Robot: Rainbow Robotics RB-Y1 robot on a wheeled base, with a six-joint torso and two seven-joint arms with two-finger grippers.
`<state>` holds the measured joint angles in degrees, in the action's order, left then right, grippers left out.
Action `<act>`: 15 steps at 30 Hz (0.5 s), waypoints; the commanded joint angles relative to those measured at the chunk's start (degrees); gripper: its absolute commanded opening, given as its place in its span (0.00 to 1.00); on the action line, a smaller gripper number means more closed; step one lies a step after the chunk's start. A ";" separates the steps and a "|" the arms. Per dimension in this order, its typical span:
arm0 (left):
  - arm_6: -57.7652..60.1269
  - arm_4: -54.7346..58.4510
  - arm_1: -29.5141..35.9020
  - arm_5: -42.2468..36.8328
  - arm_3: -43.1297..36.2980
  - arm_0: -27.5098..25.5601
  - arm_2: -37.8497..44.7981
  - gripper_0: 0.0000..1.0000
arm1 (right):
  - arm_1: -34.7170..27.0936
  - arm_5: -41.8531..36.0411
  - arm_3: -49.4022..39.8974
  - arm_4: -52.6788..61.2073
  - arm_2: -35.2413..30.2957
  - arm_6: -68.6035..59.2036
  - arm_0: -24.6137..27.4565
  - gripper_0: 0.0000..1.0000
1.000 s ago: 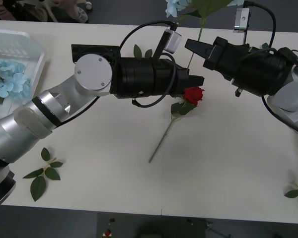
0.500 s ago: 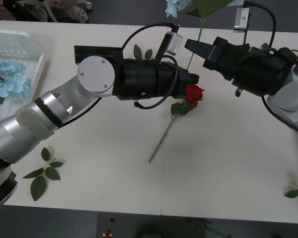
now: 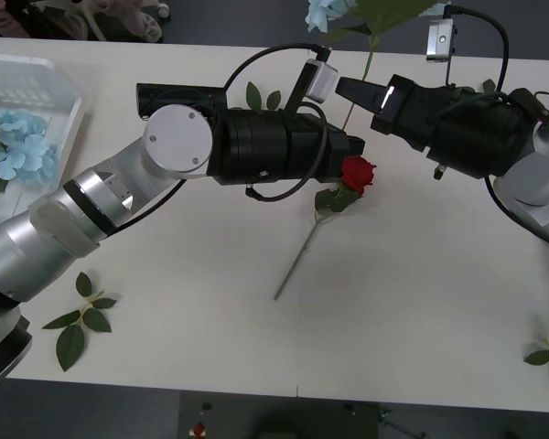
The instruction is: Put the red flowers into the right box and the blue flowers into the left box
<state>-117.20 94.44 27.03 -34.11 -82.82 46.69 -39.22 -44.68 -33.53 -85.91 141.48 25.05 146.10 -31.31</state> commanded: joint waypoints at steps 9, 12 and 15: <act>1.27 1.27 3.56 0.45 -1.65 2.35 0.90 0.00 | -0.50 -0.58 -2.25 -0.33 -0.70 -3.98 -2.35 0.93; 1.27 8.22 11.91 -0.43 -5.43 2.35 1.61 0.00 | -2.69 -2.86 -2.16 -2.26 -0.61 -11.54 -2.71 0.93; 1.27 17.44 21.93 -7.64 -9.03 2.26 3.63 0.00 | -6.74 -6.64 -2.42 -7.18 -0.61 -21.56 -2.97 0.93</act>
<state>-117.20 107.34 39.36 -36.44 -87.31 46.70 -39.03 -46.61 -38.44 -85.93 136.81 25.03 131.88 -31.56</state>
